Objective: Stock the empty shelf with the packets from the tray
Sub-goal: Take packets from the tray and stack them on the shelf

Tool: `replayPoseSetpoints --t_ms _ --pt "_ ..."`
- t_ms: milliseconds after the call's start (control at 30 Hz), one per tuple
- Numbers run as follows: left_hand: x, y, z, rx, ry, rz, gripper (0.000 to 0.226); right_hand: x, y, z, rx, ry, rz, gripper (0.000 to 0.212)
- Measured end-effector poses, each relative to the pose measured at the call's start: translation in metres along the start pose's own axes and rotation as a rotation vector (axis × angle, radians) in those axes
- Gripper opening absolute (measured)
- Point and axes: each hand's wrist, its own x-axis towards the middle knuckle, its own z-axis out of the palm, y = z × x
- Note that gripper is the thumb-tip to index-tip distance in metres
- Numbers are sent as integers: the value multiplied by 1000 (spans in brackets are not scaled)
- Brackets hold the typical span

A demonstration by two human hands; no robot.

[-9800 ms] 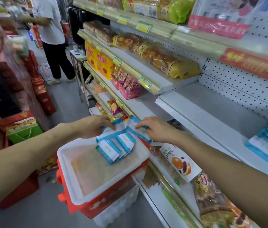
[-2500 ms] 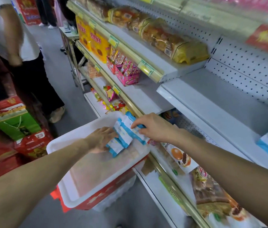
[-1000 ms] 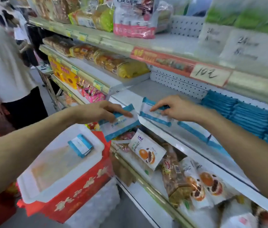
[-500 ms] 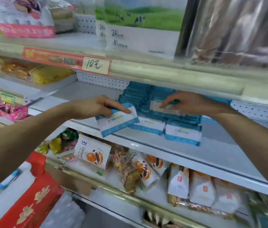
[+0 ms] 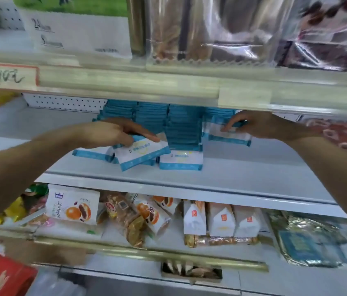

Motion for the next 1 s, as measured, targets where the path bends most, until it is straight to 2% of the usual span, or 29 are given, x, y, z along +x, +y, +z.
replayPoseSetpoints --t_ms 67,233,400,600,733,1000 --pt "9 -5 1 15 15 -4 55 -4 12 -2 -58 20 -11 57" --pt "27 -40 -10 161 -4 -77 58 -1 31 0 -109 38 -48 52" --pt "21 -68 -15 163 8 -91 55 16 37 9 -191 45 -7 31" --pt "-14 -56 -7 145 72 -119 54 37 43 21 -103 133 74 28" --pt "-37 -25 6 -3 127 -111 56 47 42 26 -95 163 56 22" --pt "-44 -6 13 -42 136 -104 56 57 53 43 -298 241 -152 10"
